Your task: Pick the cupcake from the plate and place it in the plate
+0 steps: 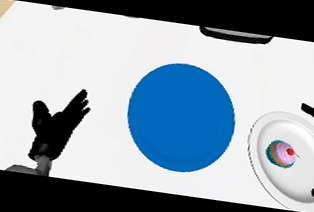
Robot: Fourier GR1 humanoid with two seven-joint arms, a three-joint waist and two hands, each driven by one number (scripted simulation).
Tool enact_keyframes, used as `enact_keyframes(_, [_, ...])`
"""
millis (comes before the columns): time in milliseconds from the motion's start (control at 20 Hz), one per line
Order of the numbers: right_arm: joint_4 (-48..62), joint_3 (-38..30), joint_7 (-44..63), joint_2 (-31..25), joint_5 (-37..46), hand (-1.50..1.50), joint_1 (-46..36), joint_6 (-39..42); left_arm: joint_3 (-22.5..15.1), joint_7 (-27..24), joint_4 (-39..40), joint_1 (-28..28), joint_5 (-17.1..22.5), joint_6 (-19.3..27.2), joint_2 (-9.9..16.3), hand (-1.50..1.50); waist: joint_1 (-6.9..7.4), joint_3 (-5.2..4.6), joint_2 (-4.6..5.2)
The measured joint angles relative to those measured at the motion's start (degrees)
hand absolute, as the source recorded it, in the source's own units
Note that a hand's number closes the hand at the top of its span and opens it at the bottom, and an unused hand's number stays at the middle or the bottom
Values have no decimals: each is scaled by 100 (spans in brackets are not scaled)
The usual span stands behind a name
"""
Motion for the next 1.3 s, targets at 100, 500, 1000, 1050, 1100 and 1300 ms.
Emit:
enact_keyframes(100, [-136, -30, 60, 174, 155, -150, 75, -3, 24, 45, -115, 67, -41, -28, -23, 0, 2, -2, -1])
enact_keyframes(500, [-110, 19, 296, 609, 1094, -150, 13, -293, 152, 43, -123, 98, -157, -140, -121, 0, 17, 1, 0])
enact_keyframes(1000, [654, 39, 9, 1033, 1905, -150, -307, -326, 211, 19, -103, 109, -377, -209, -340, 0, 27, 10, -5])
enact_keyframes(1050, [570, 72, 57, 1099, 1969, -150, -232, -321, 239, 52, -148, 123, -384, -228, -318, 0, 23, 7, -3])
enact_keyframes(1100, [617, 81, 1, 1128, 2059, 150, -205, -350, 284, 35, -96, 84, -389, -246, -324, 0, 22, 8, -4])
enact_keyframes(1300, [935, 318, -378, 1074, 2504, 150, -335, -501, 279, 132, -276, 208, -401, -298, -300, 0, 39, 2, 4])
